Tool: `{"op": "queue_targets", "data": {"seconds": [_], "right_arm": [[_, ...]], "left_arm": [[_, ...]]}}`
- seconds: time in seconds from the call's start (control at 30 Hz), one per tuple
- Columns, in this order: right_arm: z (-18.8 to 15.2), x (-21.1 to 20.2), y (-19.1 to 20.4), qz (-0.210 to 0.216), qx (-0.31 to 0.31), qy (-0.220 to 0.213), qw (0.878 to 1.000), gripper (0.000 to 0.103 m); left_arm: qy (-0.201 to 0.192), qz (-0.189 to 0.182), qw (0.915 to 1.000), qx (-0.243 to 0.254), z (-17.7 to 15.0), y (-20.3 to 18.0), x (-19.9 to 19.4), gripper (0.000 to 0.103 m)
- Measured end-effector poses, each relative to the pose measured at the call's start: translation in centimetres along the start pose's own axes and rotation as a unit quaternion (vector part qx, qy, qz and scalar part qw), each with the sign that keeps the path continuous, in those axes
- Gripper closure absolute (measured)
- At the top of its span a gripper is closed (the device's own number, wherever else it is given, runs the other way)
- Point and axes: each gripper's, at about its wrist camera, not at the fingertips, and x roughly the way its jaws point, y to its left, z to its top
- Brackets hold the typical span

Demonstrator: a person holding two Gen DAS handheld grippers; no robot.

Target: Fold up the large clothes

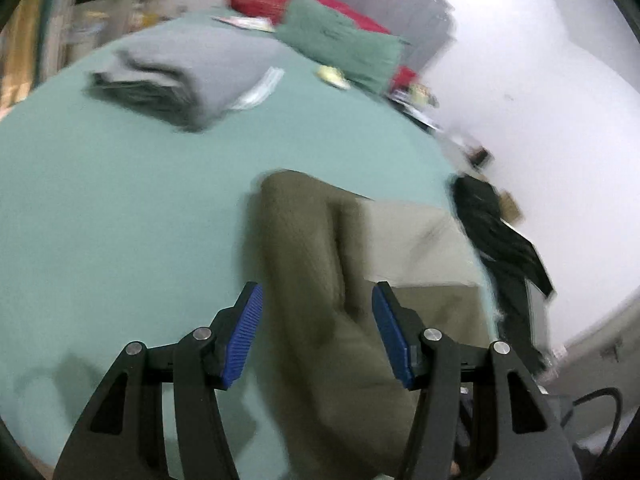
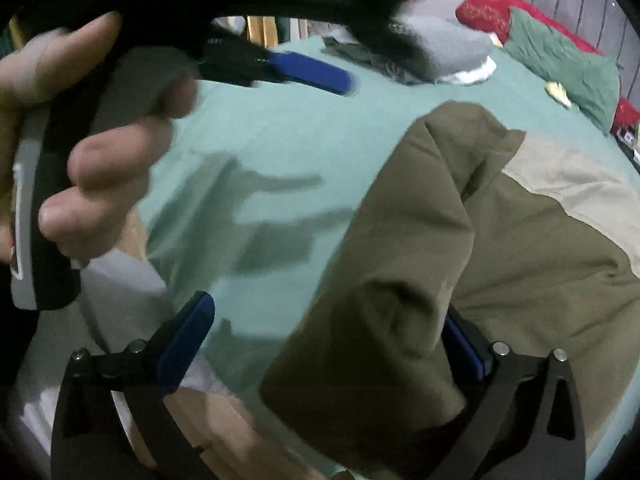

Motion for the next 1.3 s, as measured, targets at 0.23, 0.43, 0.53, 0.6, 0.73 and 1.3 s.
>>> {"op": "queue_targets", "data": {"seconds": [0.23, 0.43, 0.53, 0.6, 0.73, 1.3], "right_arm": [[-3.0, -5.7, 3.0, -0.014, -0.039, -0.040, 0.998, 0.000], [-7.2, -11.0, 1.7, -0.013, -0.027, -0.054, 0.998, 0.000], [-9.0, -13.5, -1.1, -0.047, 0.015, -0.074, 0.996, 0.000], [-9.2, -14.8, -4.3, -0.081, 0.062, -0.087, 0.991, 0.000], [-9.3, -15.0, -11.6, -0.127, 0.161, -0.108, 0.973, 0.000], [-5.9, -1.3, -16.4, -0.118, 0.166, -0.031, 0.979, 0.000]], "left_arm": [[0.048, -0.091, 0.9910, 0.085, -2.0, -6.4, 3.0, 0.043], [0.133, 0.020, 0.9874, 0.085, -4.7, -6.5, 8.1, 0.043], [0.118, 0.030, 0.9899, 0.072, -5.3, -6.4, 7.9, 0.043], [0.103, 0.012, 0.9916, 0.078, -5.5, -6.6, 7.4, 0.054], [0.070, -0.017, 0.9952, 0.066, -5.0, -6.2, 5.3, 0.100], [0.060, 0.073, 0.9947, -0.041, -8.1, 1.3, -1.3, 0.064]]}}
